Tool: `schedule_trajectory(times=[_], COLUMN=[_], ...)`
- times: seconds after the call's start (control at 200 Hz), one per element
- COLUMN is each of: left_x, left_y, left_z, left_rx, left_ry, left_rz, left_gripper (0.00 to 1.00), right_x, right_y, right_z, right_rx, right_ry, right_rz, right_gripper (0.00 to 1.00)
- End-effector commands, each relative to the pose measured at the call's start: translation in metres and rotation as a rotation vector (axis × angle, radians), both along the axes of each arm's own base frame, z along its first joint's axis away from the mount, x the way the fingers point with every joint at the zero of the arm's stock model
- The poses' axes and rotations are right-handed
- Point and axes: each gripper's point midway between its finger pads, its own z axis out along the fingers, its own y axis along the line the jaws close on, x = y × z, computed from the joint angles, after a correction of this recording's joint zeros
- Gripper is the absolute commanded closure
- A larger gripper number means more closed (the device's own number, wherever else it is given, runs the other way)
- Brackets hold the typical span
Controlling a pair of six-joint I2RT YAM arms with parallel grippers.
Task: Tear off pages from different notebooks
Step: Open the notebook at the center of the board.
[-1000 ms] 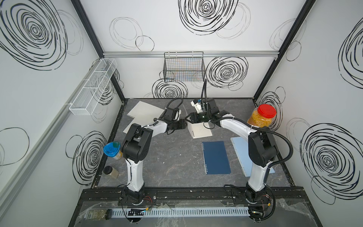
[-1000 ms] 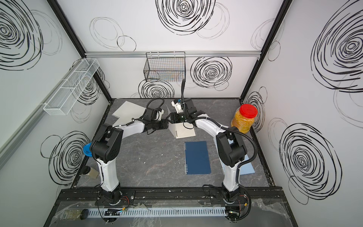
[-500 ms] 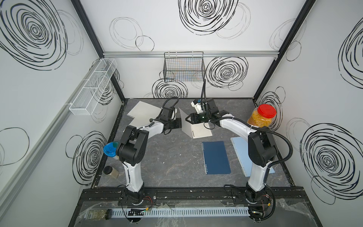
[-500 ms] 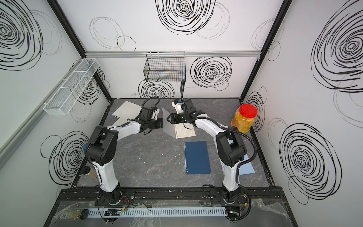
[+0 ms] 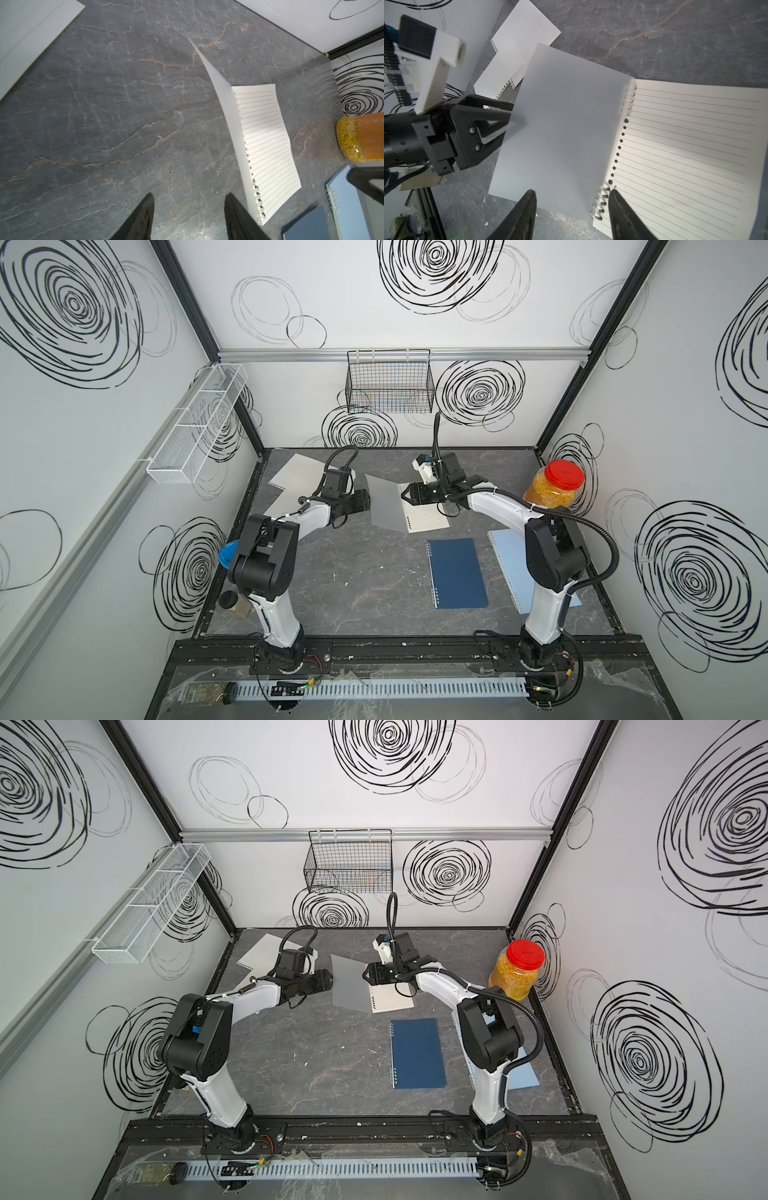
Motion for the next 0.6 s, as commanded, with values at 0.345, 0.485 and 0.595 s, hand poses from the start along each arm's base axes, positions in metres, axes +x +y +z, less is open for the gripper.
schedule_trajectory(times=[0.345,0.485,0.595], left_x=[0.002,0.001,0.001], left_y=[0.033,0.040,0.042], left_z=[0.024,0.027,0.029], left_rx=[0.021,0.021,0.027], left_ry=[-0.083,-0.090,-0.091], left_rz=[0.093,0.109,0.111], left_gripper=[0.42,0.41,0.41], right_x=[0.014,0.022,0.025], right_y=[-0.060,-0.082,-0.089], right_z=[-0.034,-0.060,-0.070], right_rx=[-0.189,-0.234,-0.238], right_ry=[0.034,0.090,0.110], right_rz=[-0.190,-0.252,-0.269], right_gripper=[0.41,0.42,0.42])
